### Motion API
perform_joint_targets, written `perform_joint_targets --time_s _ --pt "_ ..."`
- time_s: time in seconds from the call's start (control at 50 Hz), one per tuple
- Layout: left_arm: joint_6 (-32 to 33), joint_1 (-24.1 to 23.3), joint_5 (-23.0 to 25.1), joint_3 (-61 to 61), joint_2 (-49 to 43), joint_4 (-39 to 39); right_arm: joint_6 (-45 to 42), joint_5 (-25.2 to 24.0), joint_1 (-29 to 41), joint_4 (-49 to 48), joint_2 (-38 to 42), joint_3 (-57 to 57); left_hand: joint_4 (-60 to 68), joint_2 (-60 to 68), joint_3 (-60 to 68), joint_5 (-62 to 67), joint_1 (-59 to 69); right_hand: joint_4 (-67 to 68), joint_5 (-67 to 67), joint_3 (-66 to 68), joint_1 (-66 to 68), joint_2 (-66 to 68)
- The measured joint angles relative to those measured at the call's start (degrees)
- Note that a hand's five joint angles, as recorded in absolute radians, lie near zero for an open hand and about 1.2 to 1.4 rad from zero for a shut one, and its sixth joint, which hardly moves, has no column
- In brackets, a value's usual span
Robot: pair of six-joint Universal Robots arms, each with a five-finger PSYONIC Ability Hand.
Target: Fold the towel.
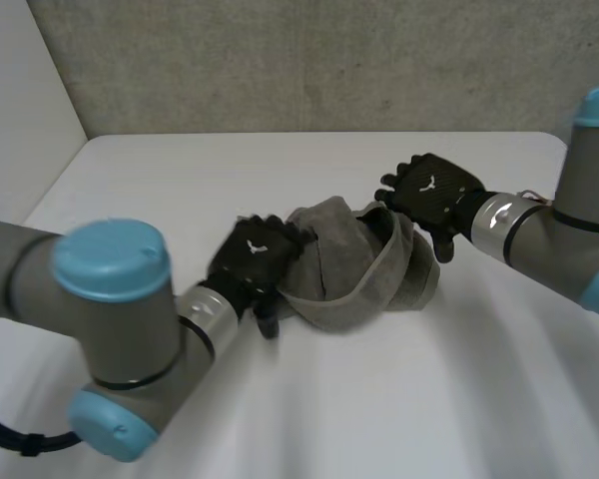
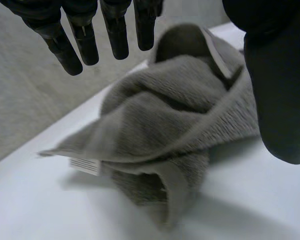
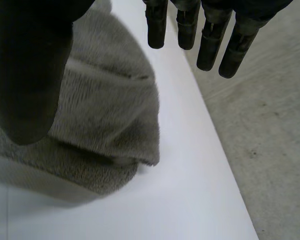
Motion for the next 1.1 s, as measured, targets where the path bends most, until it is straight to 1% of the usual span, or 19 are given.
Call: perform_joint_targets --time_s 0.1,0.14,0.2,0.24,0.26,0.28,0.32,0.36,0.4,0.48,0.54,0.6,0.64,0.7,0.76,0.86,0.92,0.98,1.1 --pt "0.33 -1.13 -0.14 3.67 -6.06 0.7 -3.64 0.37 1.17 -0.02 5.4 -3.54 0.22 0.93 1.73 1.83 0.29 0.86 1.57 0.83 2.06 0.87" --pt "0.32 -1.36 -0.24 4.99 -7.86 0.74 -4.35 0.41 1.58 -0.11 6.79 -4.44 2.86 4.12 5.13 4.72 3.4 1.95 3.52 2.11 3.66 2.07" --pt "0.25 -1.71 -0.52 7.6 -11.06 0.66 -5.14 0.39 2.12 -0.28 8.87 -5.78 12.02 12.32 13.31 13.21 12.38 6.88 8.88 7.53 8.52 7.23" --pt "0.21 -1.86 -0.7 9.32 -12.99 0.5 -5.37 0.33 2.38 -0.43 9.91 -6.5 19.63 19.7 20.86 19.74 19.94 14.91 16.79 15.26 16.36 15.12" --pt "0.19 -1.91 -0.79 10.31 -13.97 0.39 -5.44 0.26 2.55 -0.59 10.51 -6.93 26.3 26.22 27.32 26.8 27.16 22.18 24.14 22.56 24.29 23.87" --pt "0.18 -1.93 -0.84 10.83 -14.48 0.37 -5.45 0.22 2.64 -0.65 10.75 -7.12 30.12 29.97 31.06 29.62 30.41 27.28 29.14 27.73 28.39 28.12" --pt "0.16 -1.97 -0.97 12.44 -15.8 0.29 -5.4 0.03 3.02 -1.12 11.56 -7.9 49.59 49.7 50.05 49.14 50.36 46.52 48.23 46.76 48.9 48.57" --pt "0.18 -1.97 -1.01 13.5 -16.42 0.29 -5.31 -0.08 3.28 -1.64 11.93 -8.5 64.48 63.76 65.09 64.22 63.96 58.0 59.76 58.04 60.34 58.9" --pt "0.31 -1.96 -1.04 14.89 -16.74 0.39 -5.11 -0.14 3.53 -2.51 12.24 -9.41 69.66 67.85 71.29 68.89 64.85 62.11 63.41 61.7 62.84 61.4" --pt "1.02 -1.8 -1.22 17.84 -16.75 0.54 -4.41 0.49 3.74 -4.92 12.67 -11.96 69.88 67.86 72.32 68.97 64.85 62.28 63.42 61.78 62.84 61.4" --pt "2.52 -1.29 -2.23 22.16 -16.27 0.8 -2.67 3.25 3.9 -9.17 12.94 -15.79 69.88 67.86 72.37 68.98 64.85 62.28 63.42 61.79 62.84 61.4" --pt "4.34 0.1 -5.03 28.17 -14.72 1.65 2.15 9.55 4.13 -17.44 12.23 -19.39 69.88 67.87 72.46 68.98 64.85 62.28 63.42 61.79 62.84 61.4" --pt "5.45 1.78 -8.27 33.58 -12.52 3.18 7.9 15.66 4.25 -25.67 10.37 -20.7 69.89 67.87 72.49 68.98 64.85 62.28 63.42 61.79 62.85 61.4" --pt "6.11 3.54 -11.72 39.21 -9.44 5.88 16.23 21.84 4.26 -34.9 6.1 -19.47 69.9 69.28 72.52 69.5 64.85 62.28 63.43 61.79 62.85 61.94" --pt "6.38 4.48 -13.55 42.45 -6.8 8.5 22.63 24.44 4.37 -39.88 1.55 -15.85 69.96 70.35 72.54 69.5 64.85 62.28 63.43 61.84 62.86 62.07" --pt "6.63 4.64 -13.98 42.39 -3.95 10.94 28.0 24.08 4.77 -42.5 -4.0 -7.64 69.97 70.46 72.55 70.58 64.85 62.28 63.49 61.84 62.85 62.08" --pt "6.77 4.02 -13.0 37.76 -3.03 11.16 28.66 22.51 4.96 -42.13 -5.91 -2.08 69.96 70.46 72.55 71.18 64.85 62.28 64.19 61.85 62.86 62.09" --pt "6.96 3.43 -11.58 30.54 -2.18 11.03 28.46 20.62 5.07 -40.28 -7.36 3.43 69.96 70.46 72.57 71.34 64.85 62.28 64.45 61.85 62.85 62.1" --pt "7.57 3.38 -8.98 11.22 -0.19 11.45 27.53 16.89 4.82 -31.66 -9.21 13.15 69.97 70.46 72.6 71.34 64.85 62.28 64.45 61.85 62.86 62.1"
